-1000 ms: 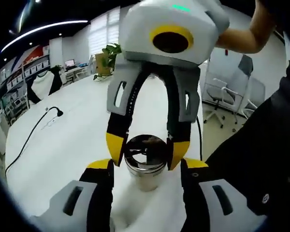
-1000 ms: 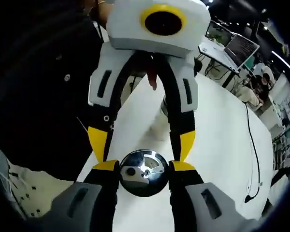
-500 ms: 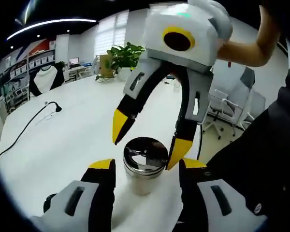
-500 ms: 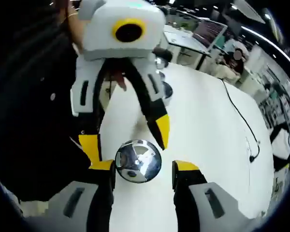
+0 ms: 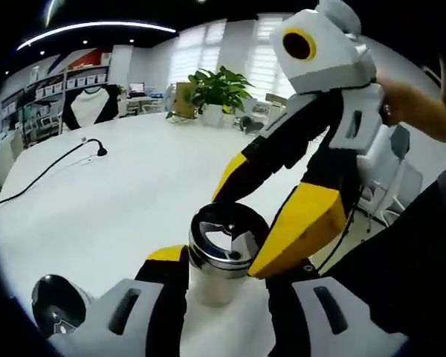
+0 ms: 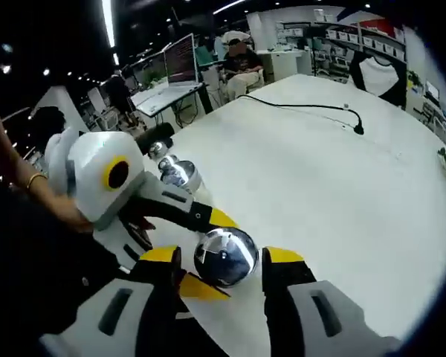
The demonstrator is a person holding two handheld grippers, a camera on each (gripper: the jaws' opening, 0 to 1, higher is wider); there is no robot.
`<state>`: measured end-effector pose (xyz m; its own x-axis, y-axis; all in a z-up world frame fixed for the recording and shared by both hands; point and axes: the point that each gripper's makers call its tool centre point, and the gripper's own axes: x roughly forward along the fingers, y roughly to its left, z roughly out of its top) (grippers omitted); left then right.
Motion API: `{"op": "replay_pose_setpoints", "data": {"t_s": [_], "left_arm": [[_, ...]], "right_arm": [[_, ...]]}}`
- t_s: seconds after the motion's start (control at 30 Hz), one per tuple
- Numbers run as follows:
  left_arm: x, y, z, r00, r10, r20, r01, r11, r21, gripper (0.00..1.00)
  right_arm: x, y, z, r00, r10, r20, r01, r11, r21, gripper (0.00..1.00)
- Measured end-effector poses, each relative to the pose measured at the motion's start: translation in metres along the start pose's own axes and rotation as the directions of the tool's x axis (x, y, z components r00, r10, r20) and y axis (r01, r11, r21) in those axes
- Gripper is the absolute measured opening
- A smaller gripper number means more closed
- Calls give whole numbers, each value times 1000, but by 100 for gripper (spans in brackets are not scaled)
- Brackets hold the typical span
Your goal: Rotate the seasoning bottle until the label or dispensing opening points toward the visible target arrow and the bottle remains upright within the marked orientation range
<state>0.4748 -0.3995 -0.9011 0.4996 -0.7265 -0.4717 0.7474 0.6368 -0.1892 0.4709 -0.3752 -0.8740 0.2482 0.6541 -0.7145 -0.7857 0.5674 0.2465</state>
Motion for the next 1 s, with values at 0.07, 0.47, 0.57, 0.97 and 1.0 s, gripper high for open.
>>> {"op": "replay_pose_setpoints", "data": {"t_s": [0.07,0.47,0.57,0.97,1.0], "left_arm": [[1,0,0,1000,28,9,-28,1000,-9,43],[-6,-5,-17,998,15,-67,-9,996,88,42],[-7,-5,-21,997,0,-78,7,996,93,42],[-3,-14,-35,991,-63,-121,82,985,155,42],[-2,-13,-36,990,-73,-120,91,984,155,42]], "right_arm": [[5,-3,-2,998,-52,-22,52,998,-20,42],[9,-2,-13,980,-38,-194,-44,914,-403,37],[8,-1,-14,969,19,-247,-133,879,-457,37],[4,14,-29,876,245,-415,-477,557,-680,37],[4,16,-31,870,251,-425,-490,544,-682,37]]}}
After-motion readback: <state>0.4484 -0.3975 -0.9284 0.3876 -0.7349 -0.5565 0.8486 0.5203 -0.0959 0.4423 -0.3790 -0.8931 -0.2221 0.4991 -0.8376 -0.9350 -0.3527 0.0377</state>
